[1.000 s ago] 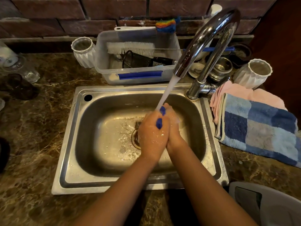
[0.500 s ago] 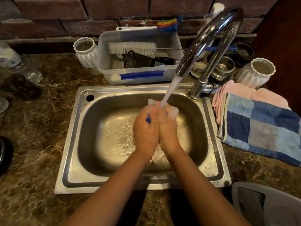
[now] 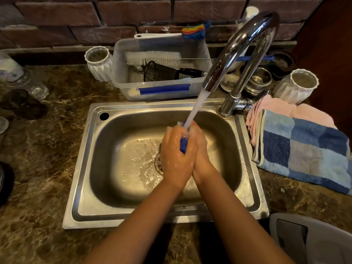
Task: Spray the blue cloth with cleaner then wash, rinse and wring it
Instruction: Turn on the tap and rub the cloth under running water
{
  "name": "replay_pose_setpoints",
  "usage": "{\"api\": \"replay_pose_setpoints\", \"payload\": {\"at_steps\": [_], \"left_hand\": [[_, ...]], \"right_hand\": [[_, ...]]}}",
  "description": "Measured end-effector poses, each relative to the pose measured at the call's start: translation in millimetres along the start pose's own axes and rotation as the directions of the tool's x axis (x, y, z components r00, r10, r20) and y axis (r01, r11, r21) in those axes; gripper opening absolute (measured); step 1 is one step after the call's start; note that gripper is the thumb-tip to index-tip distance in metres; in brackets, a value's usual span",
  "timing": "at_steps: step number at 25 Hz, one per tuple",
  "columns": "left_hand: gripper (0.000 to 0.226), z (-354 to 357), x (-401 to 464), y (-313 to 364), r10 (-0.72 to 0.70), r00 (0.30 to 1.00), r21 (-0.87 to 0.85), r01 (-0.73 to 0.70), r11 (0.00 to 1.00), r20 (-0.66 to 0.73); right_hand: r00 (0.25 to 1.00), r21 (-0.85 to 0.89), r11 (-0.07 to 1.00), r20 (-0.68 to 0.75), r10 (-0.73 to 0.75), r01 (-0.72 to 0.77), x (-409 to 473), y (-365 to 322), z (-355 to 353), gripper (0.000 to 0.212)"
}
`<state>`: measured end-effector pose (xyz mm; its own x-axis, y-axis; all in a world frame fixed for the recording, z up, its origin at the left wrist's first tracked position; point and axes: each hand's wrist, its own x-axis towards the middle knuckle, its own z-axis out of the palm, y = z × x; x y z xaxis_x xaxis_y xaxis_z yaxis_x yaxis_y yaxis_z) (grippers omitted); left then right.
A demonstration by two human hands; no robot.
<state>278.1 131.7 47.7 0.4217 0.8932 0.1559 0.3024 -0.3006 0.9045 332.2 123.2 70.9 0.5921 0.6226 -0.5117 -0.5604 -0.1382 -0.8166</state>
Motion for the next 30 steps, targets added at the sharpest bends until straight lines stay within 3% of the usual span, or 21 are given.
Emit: {"api": "replay_pose_setpoints", "payload": {"at_steps": [3,6,8,10,12,13,14,16,19,21,22,24,25,27,28,30], "left_hand": [[0.021,-8.0,22.0,-0.1,-0.107,0.992,-0.091,0.112,0.989,0.066],[0.028,-10.8,29.4,-6.5,-0.262,0.952,-0.128,0.283,0.95,0.159],[0.028,-10.6,37.7,-9.7,-0.349,0.93,-0.139,0.362,0.922,0.113],[0.018,-14.9,44.9,-9.7,-0.46,0.887,-0.238,0.456,0.858,0.04],[0.014,-21.1,41.5,-0.8,-0.584,0.792,-0.515,0.582,0.63,0.181],[0.023,-22.7,35.4,4.3,-0.561,0.761,-0.626,0.618,0.475,0.325],[0.04,-23.8,27.1,8.8,-0.49,0.761,-0.662,0.631,0.405,0.425],[0.064,-25.1,11.2,12.8,-0.357,0.801,-0.596,0.596,0.538,0.48],[0.052,-20.8,3.5,7.9,-0.19,0.941,-0.367,0.287,0.885,0.279],[0.052,-19.2,0.0,-0.5,-0.046,0.986,-0.151,0.071,0.986,0.16],[0.043,-17.9,-0.6,-3.5,-0.031,0.992,-0.11,0.045,0.993,0.121],[0.017,-16.7,4.7,-1.5,-0.164,0.98,-0.117,0.177,0.977,0.113],[0.012,-16.4,9.4,1.7,-0.247,0.958,-0.028,0.253,0.967,0.144],[0.013,-15.8,25.4,9.1,-0.211,0.967,0.327,0.156,0.932,0.141],[0.012,-15.5,34.4,11.1,-0.143,0.978,0.416,0.069,0.907,0.149],[0.01,-12.6,45.8,12.4,-0.133,0.975,0.476,0.034,0.879,0.176]], "right_hand": [[0.998,-0.098,0.994,-0.029,-0.052,0.049,-6.5,3.7,7.1,0.021],[0.975,-0.408,0.896,-0.054,-0.214,0.174,-8.1,11.9,4.0,0.017],[0.972,-0.363,0.908,-0.02,-0.233,0.21,-14.2,16.1,1.8,0.018],[0.969,-0.192,0.952,-0.023,-0.246,0.238,-22.0,14.6,2.8,0.01],[0.961,0.051,0.963,-0.095,-0.26,0.266,-17.7,14.4,1.2,0.029],[0.959,0.127,0.955,-0.126,-0.253,0.269,-12.0,12.2,2.0,0.035],[0.965,0.143,0.96,-0.135,-0.223,0.242,-6.0,9.5,2.8,0.038],[0.987,0.009,0.989,-0.067,-0.146,0.147,3.9,3.8,6.2,0.042],[0.995,-0.233,0.97,0.085,-0.056,0.075,4.1,3.2,5.3,0.031],[0.993,-0.292,0.954,0.111,-0.033,0.065,-0.9,8.8,-0.2,0.035],[0.994,-0.287,0.955,0.1,-0.053,0.08,-2.0,11.7,-2.5,0.033],[0.987,-0.285,0.945,0.066,-0.146,0.159,-6.5,11.0,-5.7,0.023],[0.978,-0.319,0.925,0.06,-0.198,0.207,-8.2,8.6,-4.5,0.019],[0.951,-0.439,0.848,0.052,-0.305,0.296,-9.5,4.6,-4.6,0.013],[0.933,-0.508,0.794,0.059,-0.355,0.334,-9.3,4.8,-6.4,0.01],[0.917,-0.608,0.704,0.108,-0.383,0.366,-12.0,7.4,-8.8,0.007]]}}
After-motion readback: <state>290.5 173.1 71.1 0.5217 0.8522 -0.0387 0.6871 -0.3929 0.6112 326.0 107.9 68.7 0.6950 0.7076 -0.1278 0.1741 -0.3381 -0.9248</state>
